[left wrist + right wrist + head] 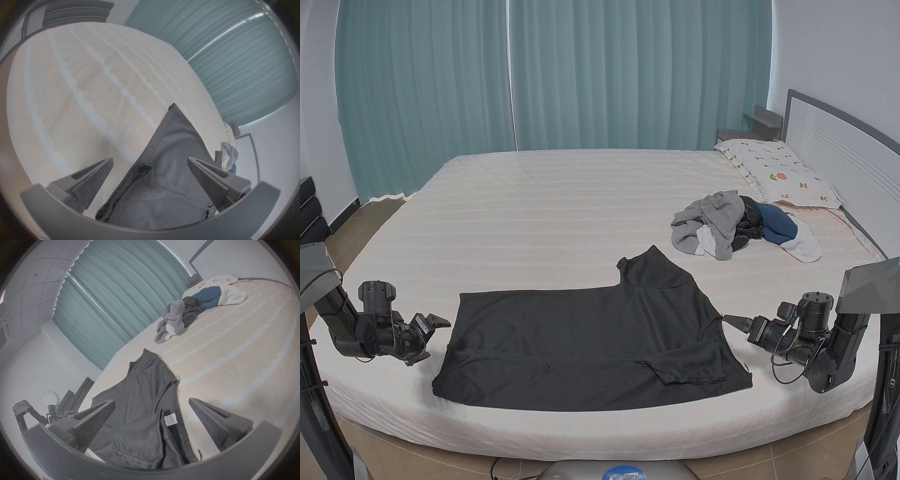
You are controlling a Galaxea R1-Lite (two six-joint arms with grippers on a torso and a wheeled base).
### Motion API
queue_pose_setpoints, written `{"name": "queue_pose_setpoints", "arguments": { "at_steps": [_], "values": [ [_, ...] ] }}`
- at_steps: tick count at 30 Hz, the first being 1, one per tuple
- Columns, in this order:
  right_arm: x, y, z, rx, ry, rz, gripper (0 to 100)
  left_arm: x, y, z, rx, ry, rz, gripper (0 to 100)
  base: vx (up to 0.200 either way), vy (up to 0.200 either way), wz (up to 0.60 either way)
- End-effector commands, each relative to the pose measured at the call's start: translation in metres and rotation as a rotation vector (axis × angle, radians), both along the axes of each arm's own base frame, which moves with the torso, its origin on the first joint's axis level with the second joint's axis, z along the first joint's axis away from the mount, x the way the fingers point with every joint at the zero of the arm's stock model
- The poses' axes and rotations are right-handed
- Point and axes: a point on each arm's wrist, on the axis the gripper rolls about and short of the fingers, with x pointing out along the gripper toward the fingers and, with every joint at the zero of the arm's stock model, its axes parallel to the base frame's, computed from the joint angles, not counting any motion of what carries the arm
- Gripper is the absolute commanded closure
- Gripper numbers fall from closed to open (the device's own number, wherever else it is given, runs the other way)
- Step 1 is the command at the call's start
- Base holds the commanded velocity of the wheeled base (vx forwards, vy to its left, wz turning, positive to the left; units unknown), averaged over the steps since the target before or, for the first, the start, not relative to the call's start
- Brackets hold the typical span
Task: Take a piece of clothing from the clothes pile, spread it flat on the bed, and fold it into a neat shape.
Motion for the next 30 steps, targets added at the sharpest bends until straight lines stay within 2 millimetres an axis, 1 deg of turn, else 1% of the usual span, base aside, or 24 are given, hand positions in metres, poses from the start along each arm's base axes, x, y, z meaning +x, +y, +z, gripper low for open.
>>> {"name": "queue_pose_setpoints", "arguments": {
  "at_steps": [1,2,9,14,20,26,30],
  "values": [
    [0.0,0.001,0.003,0.003,-0.008,0.005,0,0.001,0.002,0.002,-0.002,-0.007,0.004,0,0.0,0.2,0.0],
    [-0.001,0.002,0.003,0.002,-0.008,0.005,0,0.0,0.001,0.001,-0.003,-0.004,0.004,0,0.0,0.2,0.0],
    [-0.001,0.002,0.003,0.002,-0.008,0.005,0,-0.001,0.001,0.001,-0.009,0.0,0.008,0,0.0,0.0,0.0],
    [-0.001,0.002,0.003,0.002,-0.008,0.007,0,0.001,0.0,0.004,-0.036,0.0,0.044,0,0.0,0.0,0.0],
    [-0.001,0.003,0.004,0.002,-0.013,0.008,0,0.002,-0.008,0.005,-0.034,-0.001,0.022,0,0.2,0.0,0.0],
    [-0.001,0.004,0.004,0.002,-0.013,0.01,0,0.004,-0.011,0.006,-0.041,-0.005,0.018,0,0.2,0.0,0.0],
    [-0.001,0.004,0.004,0.002,-0.013,0.01,0,0.007,-0.011,0.011,-0.07,-0.019,0.049,0,0.0,0.0,0.0]
  ]
}}
